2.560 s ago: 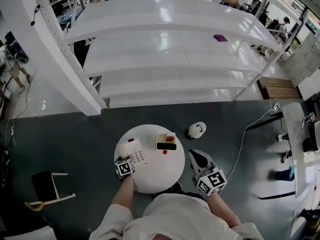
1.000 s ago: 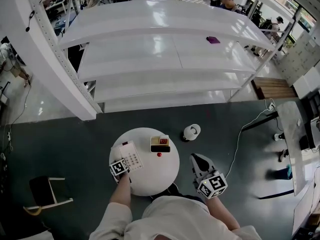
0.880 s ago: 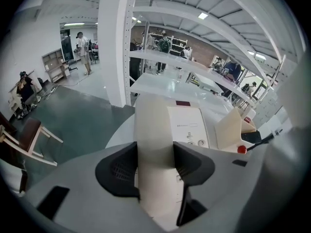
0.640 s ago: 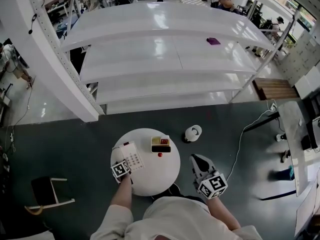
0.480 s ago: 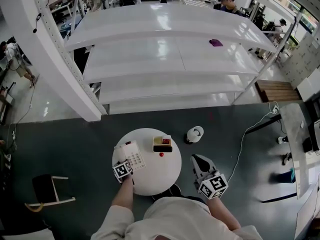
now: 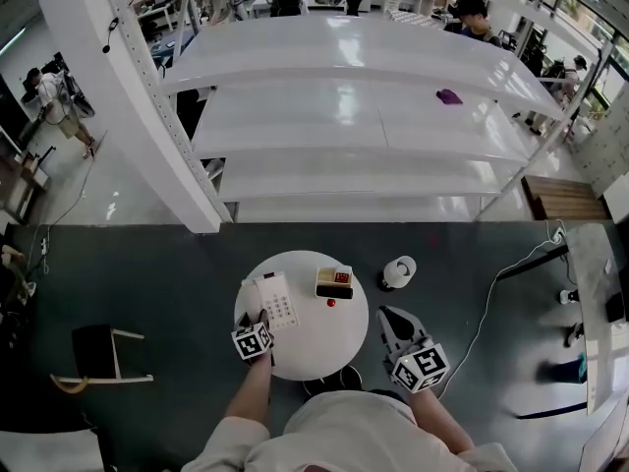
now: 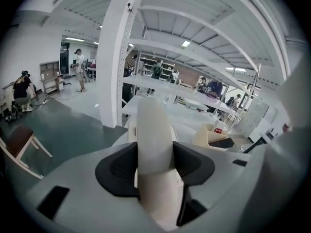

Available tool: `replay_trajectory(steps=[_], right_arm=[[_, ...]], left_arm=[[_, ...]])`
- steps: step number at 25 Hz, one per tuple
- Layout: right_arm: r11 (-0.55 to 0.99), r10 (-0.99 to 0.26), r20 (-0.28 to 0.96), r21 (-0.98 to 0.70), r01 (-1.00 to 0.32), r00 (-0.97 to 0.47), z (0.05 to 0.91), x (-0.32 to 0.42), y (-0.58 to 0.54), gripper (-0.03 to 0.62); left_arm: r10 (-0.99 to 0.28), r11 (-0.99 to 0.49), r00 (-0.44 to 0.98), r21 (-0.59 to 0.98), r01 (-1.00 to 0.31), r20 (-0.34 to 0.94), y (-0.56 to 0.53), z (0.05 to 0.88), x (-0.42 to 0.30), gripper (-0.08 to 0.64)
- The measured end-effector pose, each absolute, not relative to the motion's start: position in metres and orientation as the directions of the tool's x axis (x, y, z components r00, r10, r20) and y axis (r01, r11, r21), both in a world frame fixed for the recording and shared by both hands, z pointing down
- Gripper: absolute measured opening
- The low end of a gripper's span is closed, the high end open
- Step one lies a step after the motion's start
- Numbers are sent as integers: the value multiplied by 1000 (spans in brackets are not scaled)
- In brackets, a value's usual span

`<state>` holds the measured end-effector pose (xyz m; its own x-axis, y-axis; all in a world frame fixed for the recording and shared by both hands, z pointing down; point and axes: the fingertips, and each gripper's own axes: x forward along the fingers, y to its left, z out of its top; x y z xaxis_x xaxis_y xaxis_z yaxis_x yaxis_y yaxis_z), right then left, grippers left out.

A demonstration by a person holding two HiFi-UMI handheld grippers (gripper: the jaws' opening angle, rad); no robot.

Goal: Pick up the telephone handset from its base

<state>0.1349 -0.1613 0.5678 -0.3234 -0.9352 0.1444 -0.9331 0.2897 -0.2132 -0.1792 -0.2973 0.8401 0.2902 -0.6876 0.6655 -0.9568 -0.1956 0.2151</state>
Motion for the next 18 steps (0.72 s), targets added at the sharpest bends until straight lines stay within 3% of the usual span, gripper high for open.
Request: replay_trajectory(steps=[18], right_arm=[[465,-862,94,-245,-851,-498,558,78,-178,9]], left_arm=[[-814,-252,398,359,-899,424,-232,730,-181,224]])
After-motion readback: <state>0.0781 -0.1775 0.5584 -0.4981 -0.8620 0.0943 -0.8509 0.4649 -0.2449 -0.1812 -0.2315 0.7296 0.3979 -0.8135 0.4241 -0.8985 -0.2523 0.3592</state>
